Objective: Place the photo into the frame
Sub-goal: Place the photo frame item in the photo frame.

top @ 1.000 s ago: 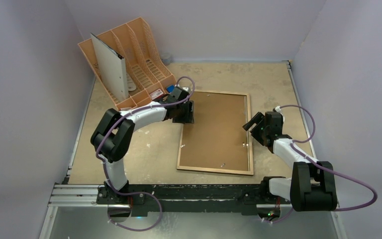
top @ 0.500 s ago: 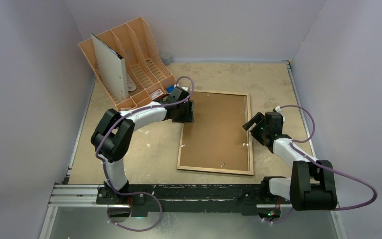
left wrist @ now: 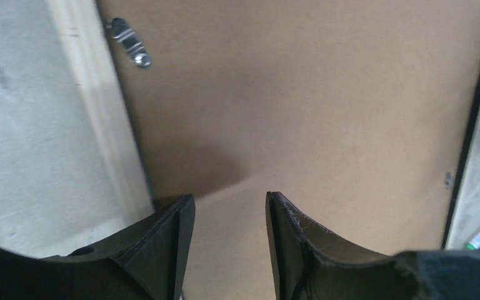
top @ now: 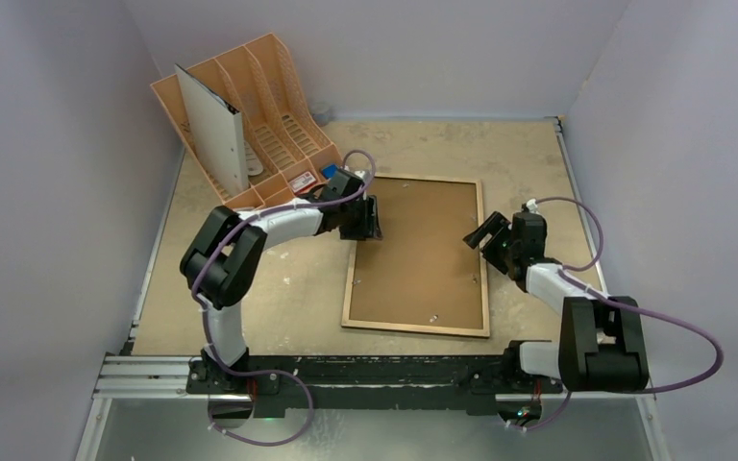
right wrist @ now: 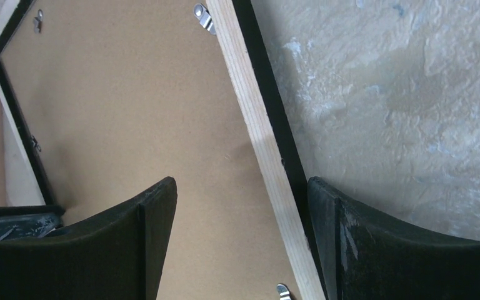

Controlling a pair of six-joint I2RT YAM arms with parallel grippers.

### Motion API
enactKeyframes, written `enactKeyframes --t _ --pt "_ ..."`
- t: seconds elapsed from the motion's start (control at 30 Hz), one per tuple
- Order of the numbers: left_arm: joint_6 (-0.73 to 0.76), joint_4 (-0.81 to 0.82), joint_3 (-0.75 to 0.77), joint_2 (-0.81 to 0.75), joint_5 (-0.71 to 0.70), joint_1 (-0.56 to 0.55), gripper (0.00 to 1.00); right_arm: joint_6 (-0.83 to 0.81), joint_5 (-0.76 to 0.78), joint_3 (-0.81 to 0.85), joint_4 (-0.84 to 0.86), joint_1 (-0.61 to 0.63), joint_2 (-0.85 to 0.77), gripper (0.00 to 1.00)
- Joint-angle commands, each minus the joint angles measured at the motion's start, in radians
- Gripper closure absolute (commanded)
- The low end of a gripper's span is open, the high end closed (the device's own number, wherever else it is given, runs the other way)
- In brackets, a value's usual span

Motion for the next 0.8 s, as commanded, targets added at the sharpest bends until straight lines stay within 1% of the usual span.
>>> enactKeyframes --t 0.0,0.07,0.17,0.37,0.47,0.53,0.67,0.73,0.77 --pt "-0.008 0.028 -0.036 0.047 0.127 -0.009 0.51 -0.039 -0.12 -0.029 0.014 -0.002 0.063 0.21" --pt "-0.011 0.027 -0.038 0.045 0.115 -0.008 0.51 -0.046 -0.131 -0.027 0.02 -0.002 0.075 0.21" --pt "-0.004 0.007 -0.035 0.016 0.067 -0.005 0.51 -0.053 -0.105 -0.013 -0.004 -0.002 0.049 0.22" --pt "0.013 -0.013 -0.007 -0.066 0.048 0.006 0.49 -0.085 0.02 0.075 -0.136 -0.002 -0.075 0.21" --pt "0.011 -0.022 -0.009 -0.115 0.022 0.01 0.49 -0.104 0.079 0.104 -0.162 -0.002 -0.134 0.21" --pt "0.007 -0.036 -0.022 -0.147 -0.024 0.011 0.48 -0.107 0.026 0.099 -0.156 -0.002 -0.154 0.22" --pt "-0.019 -0.051 -0.082 -0.218 -0.157 0.014 0.44 -0.079 -0.151 0.051 -0.091 0.011 -0.167 0.26" --pt "-0.03 -0.044 -0.121 -0.245 -0.194 0.019 0.42 -0.035 -0.199 0.025 -0.041 0.062 -0.172 0.29" --pt "-0.036 -0.035 -0.139 -0.253 -0.196 0.023 0.41 -0.008 -0.198 0.019 -0.019 0.128 -0.175 0.3"
